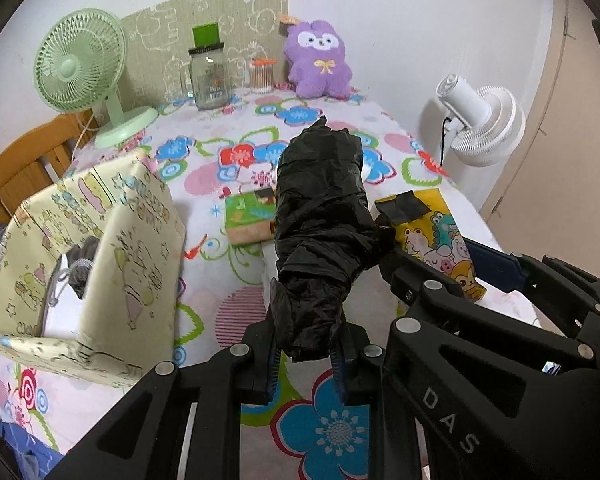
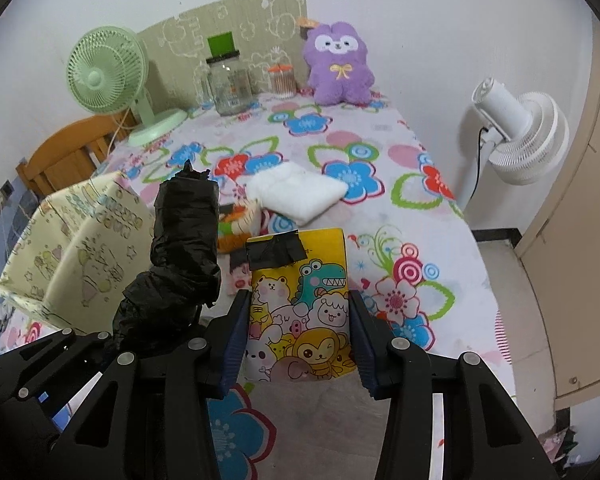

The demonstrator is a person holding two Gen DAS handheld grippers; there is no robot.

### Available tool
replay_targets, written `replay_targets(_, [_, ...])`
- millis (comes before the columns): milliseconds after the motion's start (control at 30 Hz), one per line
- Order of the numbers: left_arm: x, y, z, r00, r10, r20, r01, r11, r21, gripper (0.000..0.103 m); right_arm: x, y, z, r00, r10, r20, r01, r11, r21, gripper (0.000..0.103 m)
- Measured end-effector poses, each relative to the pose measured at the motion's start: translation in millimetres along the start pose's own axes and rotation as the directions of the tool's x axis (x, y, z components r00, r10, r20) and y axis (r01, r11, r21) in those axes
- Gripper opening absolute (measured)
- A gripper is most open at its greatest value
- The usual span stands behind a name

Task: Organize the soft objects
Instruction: 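Carry the umbrella in the left tool and the pouch in the right tool over the fabric box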

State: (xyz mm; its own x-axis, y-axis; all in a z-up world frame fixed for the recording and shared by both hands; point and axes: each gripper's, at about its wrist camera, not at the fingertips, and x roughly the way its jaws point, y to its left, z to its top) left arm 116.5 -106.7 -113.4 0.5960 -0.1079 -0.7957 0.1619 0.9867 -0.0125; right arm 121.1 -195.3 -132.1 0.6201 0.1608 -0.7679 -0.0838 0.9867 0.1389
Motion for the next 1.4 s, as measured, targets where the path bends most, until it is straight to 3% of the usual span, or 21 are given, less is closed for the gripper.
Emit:
replay_targets(767, [-68.1,17.9,15.6,0.986,-0.023,0.167,0.023,1.0,0.003,0.02,-69.4,29.6,20.1,0.988,-0.013,0.154,0.02,0.999,-0.043,0.05])
replay_targets(1400, [-97.9,62.9,13.7,0.972,0.009,0.233,-0.003,1.0,-0.024,0.02,-87.6,80.7,28.7,0.977,0.01,0.214,0.01,0.996,-0.091,0.05])
